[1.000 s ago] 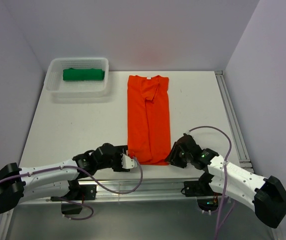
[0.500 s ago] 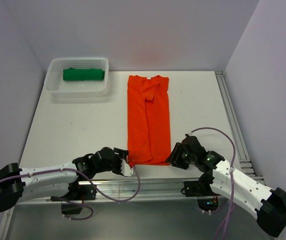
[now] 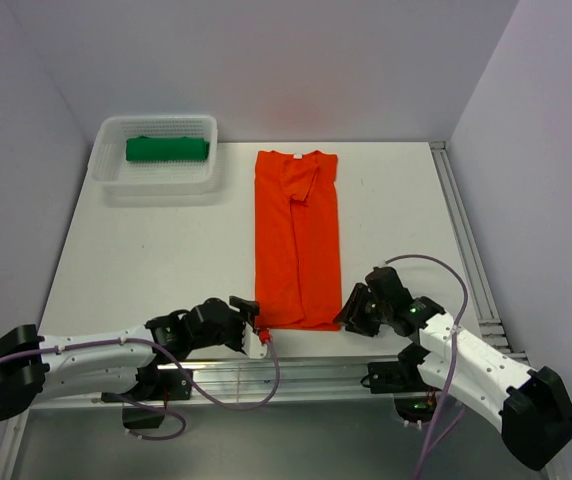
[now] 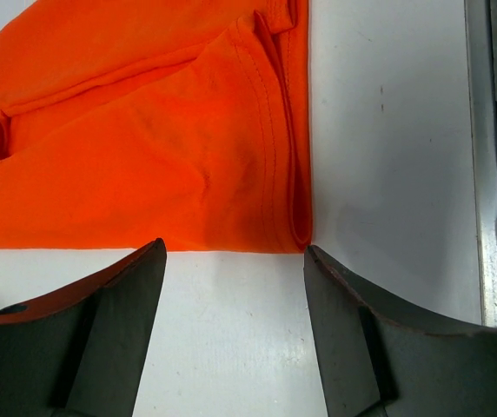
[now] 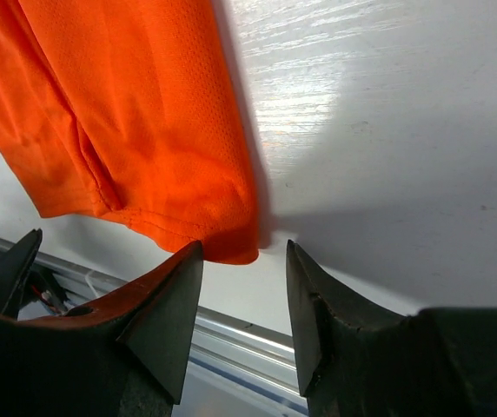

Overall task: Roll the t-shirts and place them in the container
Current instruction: Fold the tshirt

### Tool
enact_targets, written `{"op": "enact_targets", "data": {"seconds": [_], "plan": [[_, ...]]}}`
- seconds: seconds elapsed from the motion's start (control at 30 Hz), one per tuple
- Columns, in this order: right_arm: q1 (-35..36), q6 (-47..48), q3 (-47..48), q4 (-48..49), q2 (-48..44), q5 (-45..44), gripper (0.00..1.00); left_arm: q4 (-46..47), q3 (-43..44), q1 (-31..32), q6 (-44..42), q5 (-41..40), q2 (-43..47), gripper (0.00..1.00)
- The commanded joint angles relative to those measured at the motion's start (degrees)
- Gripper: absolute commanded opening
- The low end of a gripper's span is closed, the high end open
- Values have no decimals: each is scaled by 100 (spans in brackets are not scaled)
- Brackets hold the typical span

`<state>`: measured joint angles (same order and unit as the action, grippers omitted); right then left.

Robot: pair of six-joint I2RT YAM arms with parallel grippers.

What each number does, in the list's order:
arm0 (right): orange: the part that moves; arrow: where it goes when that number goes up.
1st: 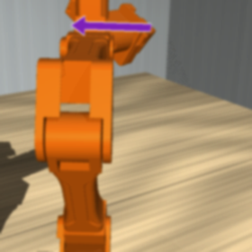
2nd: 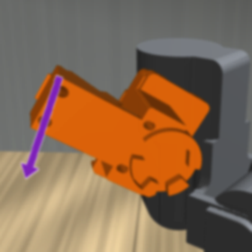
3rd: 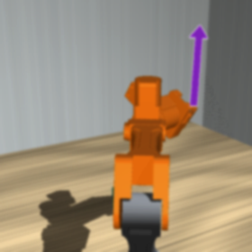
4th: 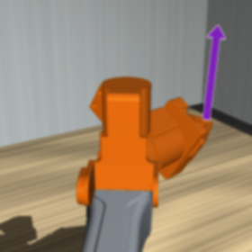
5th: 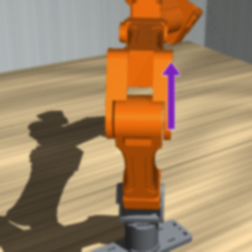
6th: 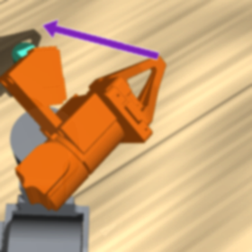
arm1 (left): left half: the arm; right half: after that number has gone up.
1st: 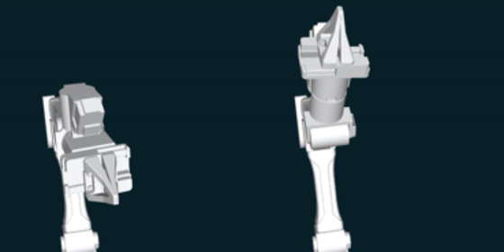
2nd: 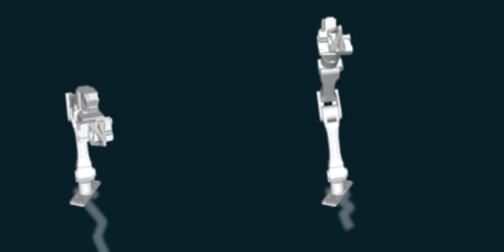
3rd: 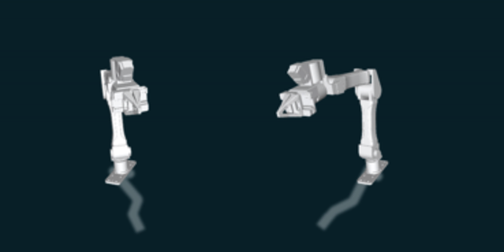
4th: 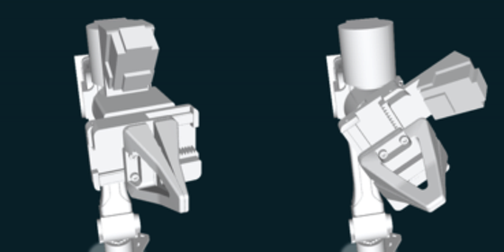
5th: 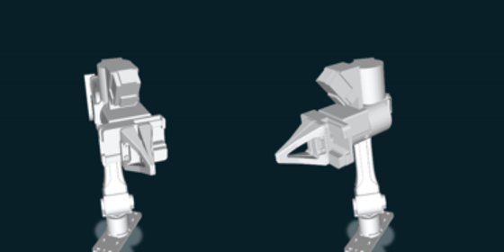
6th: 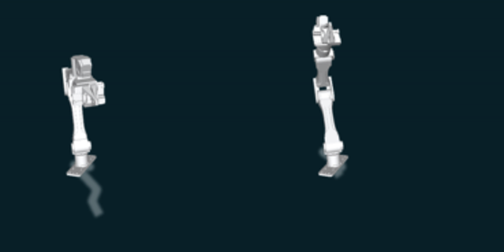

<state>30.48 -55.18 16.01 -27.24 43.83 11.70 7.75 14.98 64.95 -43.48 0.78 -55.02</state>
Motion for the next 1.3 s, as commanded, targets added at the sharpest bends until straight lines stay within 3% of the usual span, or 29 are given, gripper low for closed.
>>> {"op": "enact_targets", "data": {"seconds": [0.0,0.17,0.37,0.5,0.63,0.87,1.27], "plan": [[-25,60,-28,395,99,209,50,244,-118,97,-169,-51,-8,71],[-33,42,-98,176,-190,139,44,271,-259,141,-143,-51,185,71],[-33,33,-151,211,-113,139,27,464,-382,194,-239,-51,159,71],[-33,-10,-177,272,-112,139,29,552,-417,255,-301,-51,124,71],[-33,-37,-203,255,-182,122,39,754,-496,334,-433,-51,45,70],[-33,-107,-265,536,-7,253,41,1026,-470,457,-661,-51,-517,66],[-33,-37,-89,519,187,201,27,1299,-558,633,-758,-51,-825,58]]}}
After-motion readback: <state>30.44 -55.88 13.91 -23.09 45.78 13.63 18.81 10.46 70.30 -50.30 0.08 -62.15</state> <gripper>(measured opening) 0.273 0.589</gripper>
